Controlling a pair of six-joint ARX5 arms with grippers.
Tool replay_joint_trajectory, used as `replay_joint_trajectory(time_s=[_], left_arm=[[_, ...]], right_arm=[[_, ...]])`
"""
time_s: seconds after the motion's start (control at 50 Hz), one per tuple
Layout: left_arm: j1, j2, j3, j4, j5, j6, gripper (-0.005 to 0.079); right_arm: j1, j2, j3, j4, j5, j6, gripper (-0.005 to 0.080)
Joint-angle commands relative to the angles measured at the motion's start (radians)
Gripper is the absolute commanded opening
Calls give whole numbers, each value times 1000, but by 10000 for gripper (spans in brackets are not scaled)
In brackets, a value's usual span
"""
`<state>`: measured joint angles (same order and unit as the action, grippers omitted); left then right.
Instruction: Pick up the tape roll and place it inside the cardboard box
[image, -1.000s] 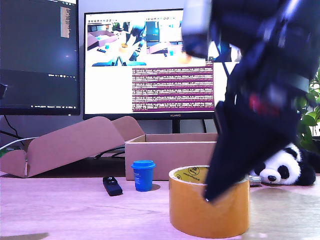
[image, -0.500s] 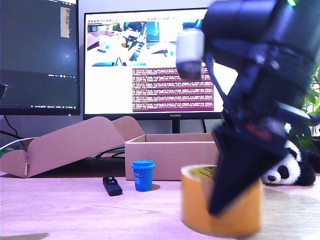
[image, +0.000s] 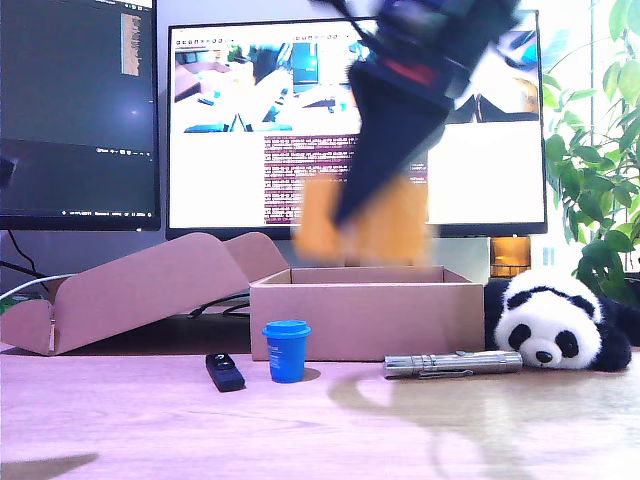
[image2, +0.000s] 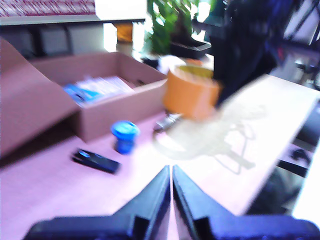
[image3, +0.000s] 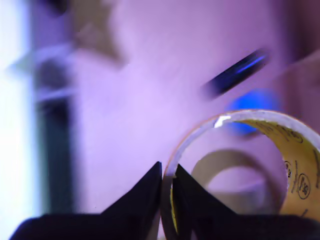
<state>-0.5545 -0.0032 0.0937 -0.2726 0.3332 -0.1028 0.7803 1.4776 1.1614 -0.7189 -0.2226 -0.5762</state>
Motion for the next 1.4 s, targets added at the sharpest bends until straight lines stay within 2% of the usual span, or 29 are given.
replay_joint_trajectory(time_s=[0.0,0.1,0.22,0.4,0.58,0.72,0.88,1.04,1.2,1.38], left_arm=[[-1,-10,-24,32,-15,7,-21],[-1,-10,-24,60,-60,6,-21],[-1,-10,-24,80,-112,6,-21],[-1,-10,-24,79,-118,6,-21],[-1,-10,-24,79,-118,6,-21],[-1,-10,-24,76,-118,6,-21],[-1,-10,-24,59,-118,6,-21],[-1,-10,-24,57,-118,6,-21],[-1,-10,-24,57,-118,6,-21],[-1,-10,-24,56,-118,6,-21]], right_arm=[[-5,3,17,46,51,0,-10],[-19,3,19,124,126,0,-10],[-59,19,19,197,160,0,-10],[-130,85,31,322,177,0,-10],[-200,204,122,333,171,29,-10],[-255,294,225,315,121,105,-10],[-311,399,360,220,44,198,-10],[-336,493,480,99,-16,275,-10],[-338,551,515,49,-58,293,-10],[-338,593,516,6,-60,293,-10]])
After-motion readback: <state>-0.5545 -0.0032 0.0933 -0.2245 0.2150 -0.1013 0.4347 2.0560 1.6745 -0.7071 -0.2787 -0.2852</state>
